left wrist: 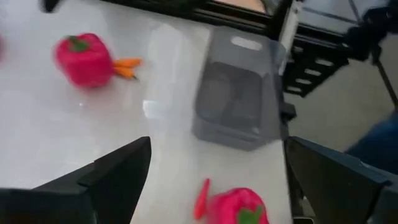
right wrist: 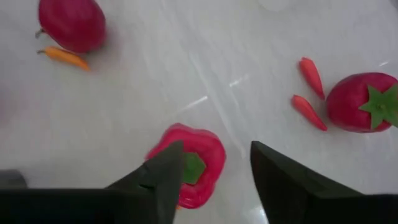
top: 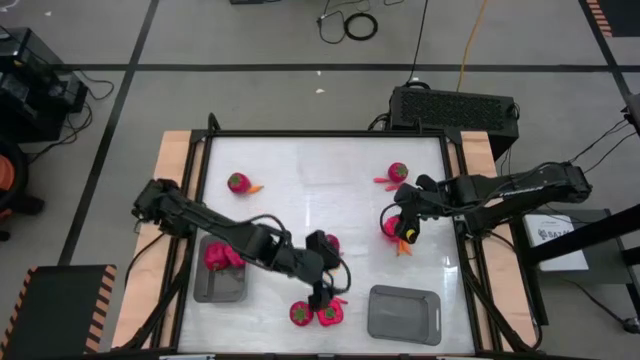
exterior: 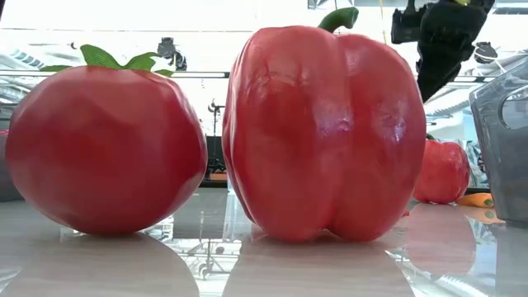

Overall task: Sort produce into baskets
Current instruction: Put the bell pepper into the left black bin

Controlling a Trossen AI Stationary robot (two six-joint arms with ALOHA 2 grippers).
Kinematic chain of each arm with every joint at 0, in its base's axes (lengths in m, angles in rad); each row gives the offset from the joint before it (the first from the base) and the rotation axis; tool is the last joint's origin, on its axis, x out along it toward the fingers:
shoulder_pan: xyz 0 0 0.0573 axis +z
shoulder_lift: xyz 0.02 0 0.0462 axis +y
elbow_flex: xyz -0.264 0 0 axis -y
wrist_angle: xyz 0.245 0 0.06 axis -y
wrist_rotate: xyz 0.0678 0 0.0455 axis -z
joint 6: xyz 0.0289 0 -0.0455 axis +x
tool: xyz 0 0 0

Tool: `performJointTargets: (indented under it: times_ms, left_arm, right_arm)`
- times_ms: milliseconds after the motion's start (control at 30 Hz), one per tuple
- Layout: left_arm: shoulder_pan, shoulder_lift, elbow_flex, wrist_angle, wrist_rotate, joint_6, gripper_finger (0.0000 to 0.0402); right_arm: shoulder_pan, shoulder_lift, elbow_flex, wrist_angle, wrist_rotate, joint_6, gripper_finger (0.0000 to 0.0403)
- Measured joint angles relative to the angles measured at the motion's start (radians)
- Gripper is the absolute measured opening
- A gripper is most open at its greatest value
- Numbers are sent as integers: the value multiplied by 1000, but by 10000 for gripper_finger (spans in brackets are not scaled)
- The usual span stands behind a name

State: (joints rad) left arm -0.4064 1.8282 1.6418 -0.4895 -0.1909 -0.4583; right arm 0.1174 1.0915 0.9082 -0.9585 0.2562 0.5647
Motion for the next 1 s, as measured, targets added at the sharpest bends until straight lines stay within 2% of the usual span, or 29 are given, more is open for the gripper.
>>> performJointTargets:
  times_ms: [133,233,400,500,733,1000]
  left_arm:
    - [-41,39,0,-13,10,3,379]
    - [-70,75,0,-19,40,25,379]
    - [-112,120,-1,-11,60,86,379]
    - [-127,152,-1,-11,60,149,379]
    - [-136,215,-2,-13,50,153,379]
    - [-132,228,-2,-18,-24,161,379]
  right_arm:
    - [0,0,-4,4,-2,1,241]
    - [0,0,-4,5,-42,3,278]
    - [0,0,-5,18,-53,52,316]
    - [2,0,-5,23,-53,60,326]
    - [2,0,-5,26,-61,76,331]
    - [2,0,-5,28,-79,85,329]
